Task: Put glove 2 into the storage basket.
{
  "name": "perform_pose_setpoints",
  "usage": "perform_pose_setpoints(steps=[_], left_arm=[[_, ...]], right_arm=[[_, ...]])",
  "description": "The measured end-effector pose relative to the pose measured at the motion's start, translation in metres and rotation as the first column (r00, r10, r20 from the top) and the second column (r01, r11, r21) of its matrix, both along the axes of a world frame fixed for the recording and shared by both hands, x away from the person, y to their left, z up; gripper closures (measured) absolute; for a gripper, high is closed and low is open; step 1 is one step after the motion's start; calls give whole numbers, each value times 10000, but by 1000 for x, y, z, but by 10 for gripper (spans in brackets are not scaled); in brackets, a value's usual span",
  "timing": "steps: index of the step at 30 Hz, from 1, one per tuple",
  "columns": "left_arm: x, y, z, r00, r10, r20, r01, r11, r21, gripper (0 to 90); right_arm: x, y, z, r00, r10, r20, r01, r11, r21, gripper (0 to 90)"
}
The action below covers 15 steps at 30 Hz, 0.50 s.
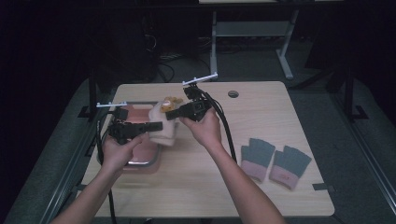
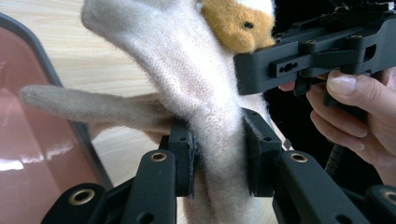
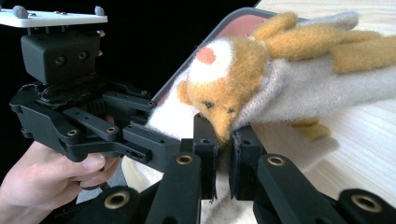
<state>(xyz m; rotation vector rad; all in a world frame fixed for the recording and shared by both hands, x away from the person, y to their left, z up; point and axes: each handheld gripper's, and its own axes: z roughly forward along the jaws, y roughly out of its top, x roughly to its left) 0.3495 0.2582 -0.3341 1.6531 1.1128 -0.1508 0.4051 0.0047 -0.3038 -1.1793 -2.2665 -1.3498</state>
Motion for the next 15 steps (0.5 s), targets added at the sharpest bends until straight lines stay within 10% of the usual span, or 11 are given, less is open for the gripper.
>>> perform_pose_setpoints(steps=[15], left_arm=[[0, 24, 14, 9998, 178, 96, -174, 9990, -401, 691]], right_arm=[[7, 24, 13, 9995, 283, 119, -284, 9995, 100, 832]])
